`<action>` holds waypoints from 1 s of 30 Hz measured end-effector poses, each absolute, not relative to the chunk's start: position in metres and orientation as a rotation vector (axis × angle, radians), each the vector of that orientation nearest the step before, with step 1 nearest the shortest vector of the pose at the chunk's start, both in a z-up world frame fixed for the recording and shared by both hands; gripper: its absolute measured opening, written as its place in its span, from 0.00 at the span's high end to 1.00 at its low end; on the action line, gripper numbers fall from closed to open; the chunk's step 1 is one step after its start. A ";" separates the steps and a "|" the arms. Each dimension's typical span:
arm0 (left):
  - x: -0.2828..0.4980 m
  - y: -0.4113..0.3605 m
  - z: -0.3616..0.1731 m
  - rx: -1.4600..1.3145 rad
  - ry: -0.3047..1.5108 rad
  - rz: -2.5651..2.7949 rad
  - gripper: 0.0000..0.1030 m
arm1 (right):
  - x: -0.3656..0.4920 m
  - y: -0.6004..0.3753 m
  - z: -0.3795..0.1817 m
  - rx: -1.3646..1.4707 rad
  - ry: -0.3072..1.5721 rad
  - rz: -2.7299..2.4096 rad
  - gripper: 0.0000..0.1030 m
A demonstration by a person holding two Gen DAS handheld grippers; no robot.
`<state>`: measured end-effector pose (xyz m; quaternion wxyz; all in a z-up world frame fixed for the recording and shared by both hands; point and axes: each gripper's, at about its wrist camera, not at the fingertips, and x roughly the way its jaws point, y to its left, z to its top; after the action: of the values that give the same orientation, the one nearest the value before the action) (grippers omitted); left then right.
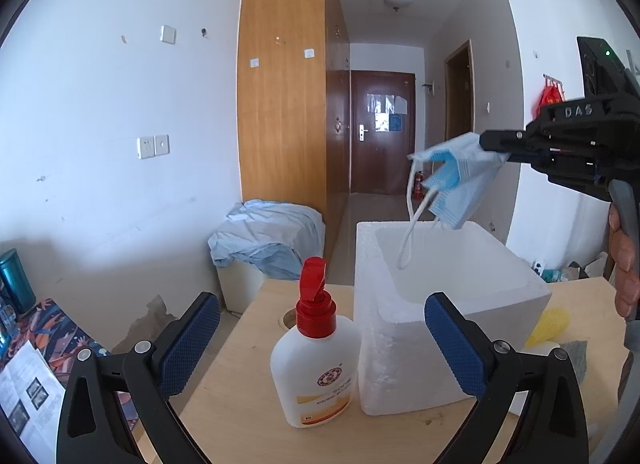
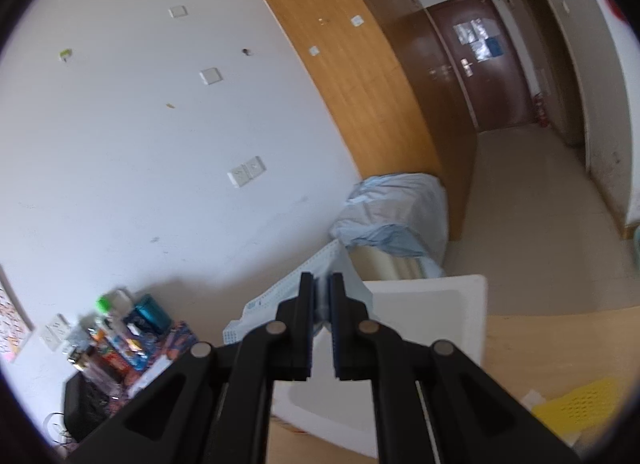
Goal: Organize soft objects
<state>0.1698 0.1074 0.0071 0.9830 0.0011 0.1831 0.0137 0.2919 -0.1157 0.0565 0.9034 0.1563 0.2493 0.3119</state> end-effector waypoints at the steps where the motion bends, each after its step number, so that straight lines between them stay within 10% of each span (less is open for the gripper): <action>1: 0.170 0.107 0.007 0.001 0.371 0.025 0.01 | 0.293 -0.117 0.056 0.319 0.517 0.633 0.91; 17: 0.171 0.105 0.005 0.005 0.372 0.023 0.01 | 0.323 -0.084 -0.004 0.056 0.687 0.417 0.89; 21: 0.171 0.105 0.004 0.006 0.373 0.019 0.01 | 0.321 -0.081 -0.008 0.033 0.710 0.406 0.68; 24: 0.170 0.106 0.004 0.004 0.373 0.015 0.01 | 0.317 -0.081 -0.004 0.022 0.693 0.395 0.34; 30: 0.168 0.106 0.005 0.002 0.369 0.013 0.01 | 0.312 -0.087 0.004 0.038 0.668 0.409 0.31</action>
<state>0.1685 0.1060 0.0048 0.9830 0.0008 0.1835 0.0065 0.3116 -0.0872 0.0042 0.9241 0.0184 0.3255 0.1992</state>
